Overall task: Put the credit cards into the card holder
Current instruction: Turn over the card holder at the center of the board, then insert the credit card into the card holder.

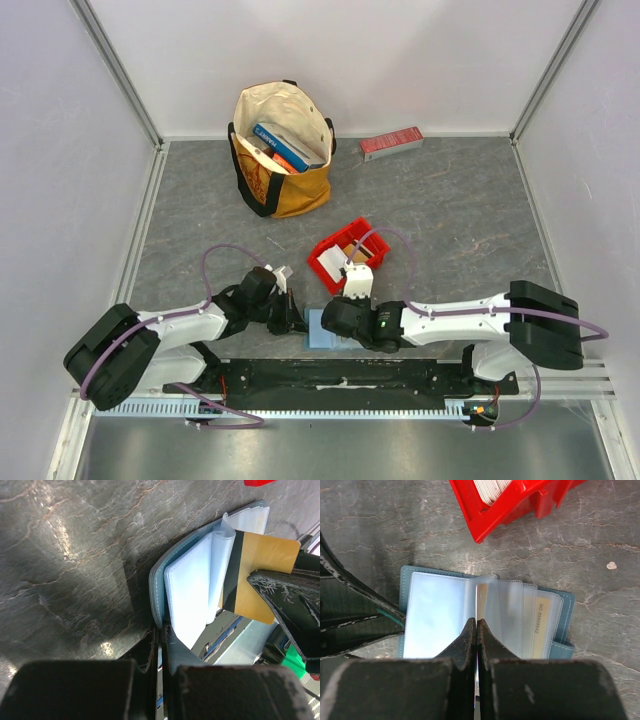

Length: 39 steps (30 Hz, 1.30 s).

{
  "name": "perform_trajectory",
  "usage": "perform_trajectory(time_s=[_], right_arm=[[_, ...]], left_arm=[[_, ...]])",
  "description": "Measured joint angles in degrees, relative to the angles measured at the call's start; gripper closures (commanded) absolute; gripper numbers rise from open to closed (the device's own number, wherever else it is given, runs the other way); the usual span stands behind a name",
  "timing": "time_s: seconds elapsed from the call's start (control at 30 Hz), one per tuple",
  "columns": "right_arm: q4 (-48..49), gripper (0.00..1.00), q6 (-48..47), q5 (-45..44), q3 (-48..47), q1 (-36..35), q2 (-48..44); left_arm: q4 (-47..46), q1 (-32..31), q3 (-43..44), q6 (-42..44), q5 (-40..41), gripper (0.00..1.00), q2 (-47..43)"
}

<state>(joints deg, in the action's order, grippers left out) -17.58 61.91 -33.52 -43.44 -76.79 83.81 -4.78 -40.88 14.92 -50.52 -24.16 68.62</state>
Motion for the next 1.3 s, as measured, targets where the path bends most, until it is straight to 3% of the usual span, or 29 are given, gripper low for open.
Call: perform_trajectory(time_s=[0.43,0.83,1.0,1.3], right_arm=[[13.9,1.0,-6.1,10.1,0.2,-1.0,-6.1],[-4.4,1.0,0.9,-0.9,7.5,2.5,-20.9],[-8.4,1.0,2.5,-1.2,9.4,2.7,-20.9],[-7.1,1.0,3.3,-0.8,10.9,2.8,-17.4]], left_arm=[[-2.1,0.0,0.0,0.0,-0.6,0.98,1.4],[-1.9,0.0,0.0,0.0,-0.4,0.98,1.0],[-1.7,0.0,0.0,0.0,-0.4,0.98,1.0],[-1.7,0.0,0.0,0.0,-0.4,0.98,1.0]])
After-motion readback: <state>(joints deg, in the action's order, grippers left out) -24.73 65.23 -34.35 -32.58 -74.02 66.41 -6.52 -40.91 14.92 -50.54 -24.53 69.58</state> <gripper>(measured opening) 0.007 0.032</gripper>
